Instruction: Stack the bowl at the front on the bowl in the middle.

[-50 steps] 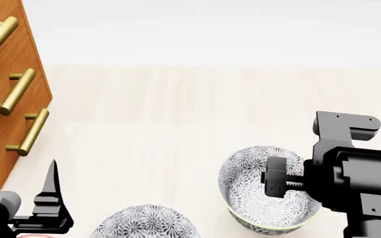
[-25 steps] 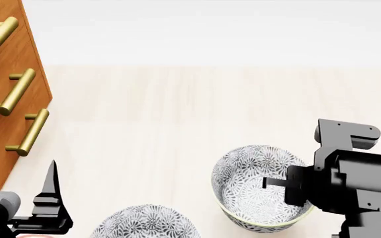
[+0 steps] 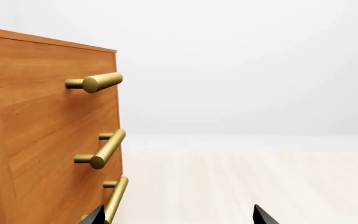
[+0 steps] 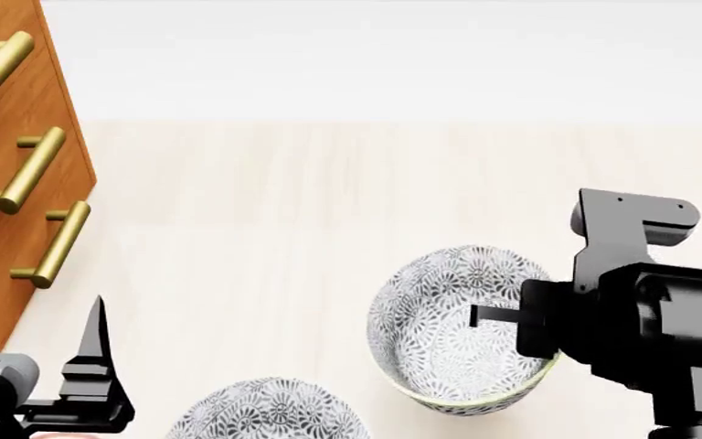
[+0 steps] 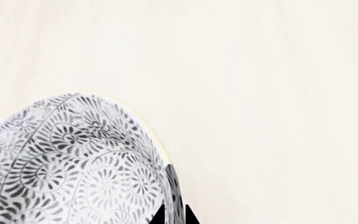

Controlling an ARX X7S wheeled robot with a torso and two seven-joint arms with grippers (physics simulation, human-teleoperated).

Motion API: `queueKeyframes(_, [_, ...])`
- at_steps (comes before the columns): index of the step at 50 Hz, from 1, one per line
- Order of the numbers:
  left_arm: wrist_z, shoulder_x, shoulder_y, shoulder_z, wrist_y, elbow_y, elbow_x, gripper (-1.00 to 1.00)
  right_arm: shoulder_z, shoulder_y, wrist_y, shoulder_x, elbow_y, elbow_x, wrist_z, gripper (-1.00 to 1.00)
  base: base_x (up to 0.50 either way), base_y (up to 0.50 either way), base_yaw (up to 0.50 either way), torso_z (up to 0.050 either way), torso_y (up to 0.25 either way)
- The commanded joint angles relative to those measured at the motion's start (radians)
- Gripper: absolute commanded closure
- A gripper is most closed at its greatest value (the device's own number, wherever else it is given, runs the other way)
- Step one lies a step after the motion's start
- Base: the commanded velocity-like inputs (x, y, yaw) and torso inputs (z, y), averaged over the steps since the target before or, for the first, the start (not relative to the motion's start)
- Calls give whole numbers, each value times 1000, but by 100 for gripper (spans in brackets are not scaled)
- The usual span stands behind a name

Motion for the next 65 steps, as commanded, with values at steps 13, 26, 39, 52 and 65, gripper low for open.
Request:
queueKeyframes(13, [-11, -8, 4, 4, 8, -2, -7, -100, 157, -69, 332, 106, -542, 459, 279, 100, 0, 0, 0, 0, 0])
queueKeyframes(26, [-17, -14, -1, 5, 5, 1, -13, -100, 142, 4, 322, 234, -562, 1088, 736, 100, 0, 0, 0, 0, 0])
queueKeyframes(39, [-27, -21, -11, 7, -13, 17, -20, -100, 100, -3, 273, 312, -658, 1459, 973, 100, 0, 0, 0, 0, 0])
queueKeyframes(52, [-33, -23, -7, 4, -2, 17, -24, -100, 70, -116, 241, 332, -849, 1581, 1010, 100, 0, 0, 0, 0, 0])
queueKeyframes(65, [-41, -25, -2, 12, 5, 23, -22, -100, 22, -197, 241, 288, -976, 1558, 1004, 100, 0, 0, 0, 0, 0])
